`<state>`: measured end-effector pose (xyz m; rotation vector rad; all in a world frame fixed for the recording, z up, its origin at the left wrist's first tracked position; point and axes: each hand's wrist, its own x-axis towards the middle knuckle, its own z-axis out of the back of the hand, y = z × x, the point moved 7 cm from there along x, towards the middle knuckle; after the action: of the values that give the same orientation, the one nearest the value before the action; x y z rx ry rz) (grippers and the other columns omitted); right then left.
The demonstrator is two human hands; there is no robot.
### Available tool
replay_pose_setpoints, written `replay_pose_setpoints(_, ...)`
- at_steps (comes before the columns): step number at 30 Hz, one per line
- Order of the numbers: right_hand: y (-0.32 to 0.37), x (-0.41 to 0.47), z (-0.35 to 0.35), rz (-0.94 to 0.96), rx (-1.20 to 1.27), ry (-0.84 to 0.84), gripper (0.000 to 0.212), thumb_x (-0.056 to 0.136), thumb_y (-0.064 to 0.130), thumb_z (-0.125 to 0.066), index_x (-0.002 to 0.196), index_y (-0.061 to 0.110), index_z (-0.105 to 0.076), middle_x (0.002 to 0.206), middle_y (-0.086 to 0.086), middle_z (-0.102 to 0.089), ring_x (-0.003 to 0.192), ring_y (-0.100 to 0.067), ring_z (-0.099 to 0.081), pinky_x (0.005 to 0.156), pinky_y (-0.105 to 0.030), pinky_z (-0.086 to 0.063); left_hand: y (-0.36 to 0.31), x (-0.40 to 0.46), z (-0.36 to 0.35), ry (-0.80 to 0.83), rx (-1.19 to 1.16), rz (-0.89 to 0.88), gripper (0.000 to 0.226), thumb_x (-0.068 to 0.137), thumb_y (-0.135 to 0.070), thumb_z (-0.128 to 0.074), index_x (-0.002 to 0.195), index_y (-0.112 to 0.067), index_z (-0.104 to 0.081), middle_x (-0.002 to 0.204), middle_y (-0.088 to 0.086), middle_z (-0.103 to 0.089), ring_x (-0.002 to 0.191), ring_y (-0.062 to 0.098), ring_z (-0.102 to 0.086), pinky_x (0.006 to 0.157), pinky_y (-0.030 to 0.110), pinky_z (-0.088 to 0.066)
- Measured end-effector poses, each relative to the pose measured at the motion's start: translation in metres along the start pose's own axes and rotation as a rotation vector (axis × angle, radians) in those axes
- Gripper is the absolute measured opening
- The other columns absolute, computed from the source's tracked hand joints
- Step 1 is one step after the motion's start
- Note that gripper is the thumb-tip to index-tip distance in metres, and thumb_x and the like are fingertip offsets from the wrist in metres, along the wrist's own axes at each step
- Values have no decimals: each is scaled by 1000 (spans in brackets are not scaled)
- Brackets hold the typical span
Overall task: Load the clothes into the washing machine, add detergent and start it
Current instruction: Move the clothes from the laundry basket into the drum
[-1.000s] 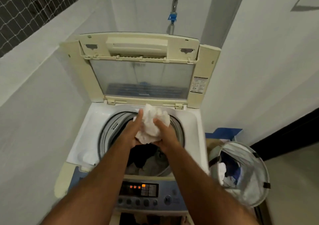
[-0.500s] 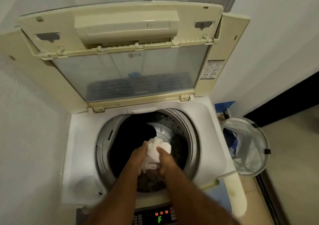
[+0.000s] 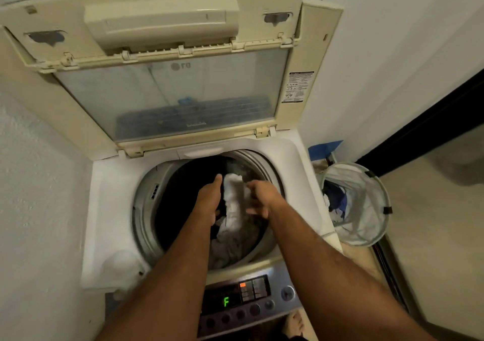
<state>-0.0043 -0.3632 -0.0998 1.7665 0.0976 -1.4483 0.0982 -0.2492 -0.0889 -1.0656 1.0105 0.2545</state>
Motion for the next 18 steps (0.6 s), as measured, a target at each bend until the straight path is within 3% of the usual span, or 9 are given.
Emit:
replay_pose_setpoints(2,15,-17,18,104,23,12,26,93,24,-55,117,14,-61,116,-10,-62,103,-27,-59,76,-43,-57,-11,-18,-19,-5,-13,-103,33,97,-47,-45,93,-19,-61,105,5,-54,89,19,-55,92,39,-44)
replay_pose_setpoints(4,29,-37,42,206,50,38,24,92,24,-57,114,15,-60,114,-11,-63,105,-25,-60,70,-36,-56,-21,-39,-41,-9,-7,-193,31,97,-46,-48,75,-25,-55,88,-1,-57,75,13,-52,85,36,-46)
replay_pose_setpoints(7,44,-73,97,348,65,33,17,94,25,-58,107,14,-60,99,-6,-61,94,-21,-60,70,-35,-58,-31,-77,-87,-9,-4,-329,29,93,-46,-51,83,-22,-61,88,-1,-60,87,18,-58,85,36,-49)
replay_pose_setpoints(9,47,-92,140,406,72,5,12,93,25,-59,100,16,-60,101,-6,-60,99,-23,-61,77,-39,-60,-36,-106,-122,16,-47,-408,27,94,-40,-52,90,-16,-63,85,0,-59,83,18,-57,73,32,-47)
replay_pose_setpoints(12,39,-116,216,467,72,-59,8,92,25,-59,89,18,-59,93,-6,-59,88,-21,-62,66,-35,-57,-32,-147,-187,111,-48,-479,21,95,-36,-52,83,-21,-59,85,0,-59,78,14,-57,64,29,-45)
replay_pose_setpoints(18,13,-137,340,449,122,-198,6,95,21,-56,93,15,-54,84,-6,-53,74,-19,-55,57,-28,-48,-4,-191,-295,285,119,-506,19,95,-35,-54,87,-19,-59,93,3,-60,84,17,-60,67,28,-46)
